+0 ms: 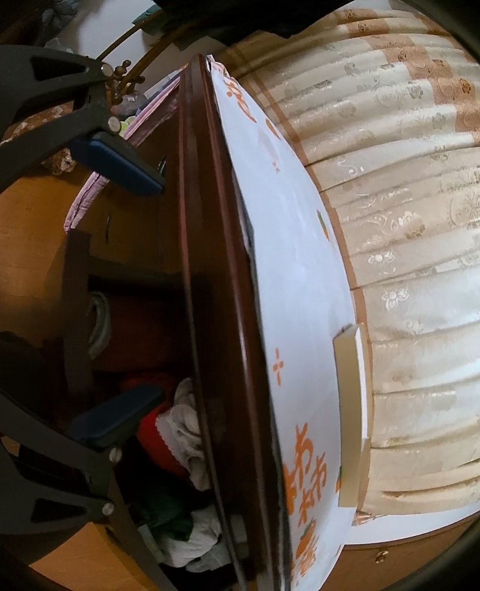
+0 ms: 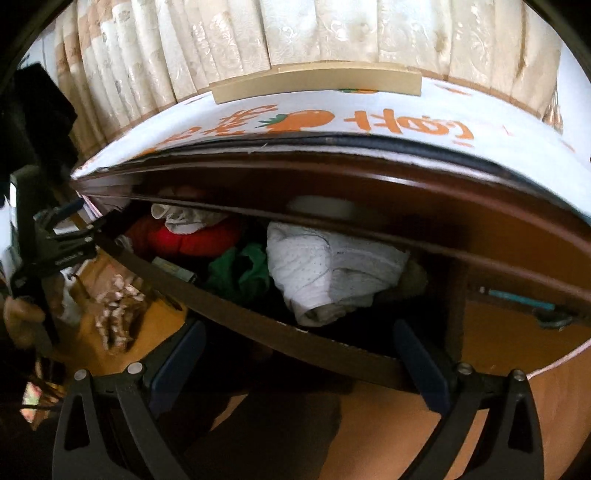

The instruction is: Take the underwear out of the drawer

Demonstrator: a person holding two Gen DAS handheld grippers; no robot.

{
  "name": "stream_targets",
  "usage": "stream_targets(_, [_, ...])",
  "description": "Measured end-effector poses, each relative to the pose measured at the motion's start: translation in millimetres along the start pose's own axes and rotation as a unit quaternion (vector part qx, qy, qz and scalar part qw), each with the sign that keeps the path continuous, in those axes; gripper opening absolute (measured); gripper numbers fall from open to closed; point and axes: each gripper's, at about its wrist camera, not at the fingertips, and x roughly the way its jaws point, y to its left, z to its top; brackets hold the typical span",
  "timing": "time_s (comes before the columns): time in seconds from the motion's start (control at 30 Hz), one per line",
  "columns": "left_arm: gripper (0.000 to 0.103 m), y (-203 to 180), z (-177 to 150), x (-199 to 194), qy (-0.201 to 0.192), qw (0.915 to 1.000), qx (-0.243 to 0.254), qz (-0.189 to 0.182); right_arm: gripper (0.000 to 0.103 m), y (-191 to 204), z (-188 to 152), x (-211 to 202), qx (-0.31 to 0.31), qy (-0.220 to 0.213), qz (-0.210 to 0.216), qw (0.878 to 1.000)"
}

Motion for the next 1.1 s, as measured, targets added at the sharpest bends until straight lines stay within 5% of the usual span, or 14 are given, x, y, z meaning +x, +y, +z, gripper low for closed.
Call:
stream_targets(0.87, [0.103,8.4,-61.4,-50.1,0.048,0.9981,0.027,-0.026,0.103,24.3,-55.8,-34.9,0.043,0.076,0.073,0.994])
stream_targets(1.1, [0.103,19.1,-72.7,-49.8,0.074,0.9959,-0.012,-0.051,0.103,28.9,-55.9,-34.9,0.028,0.083,0.071,0.994])
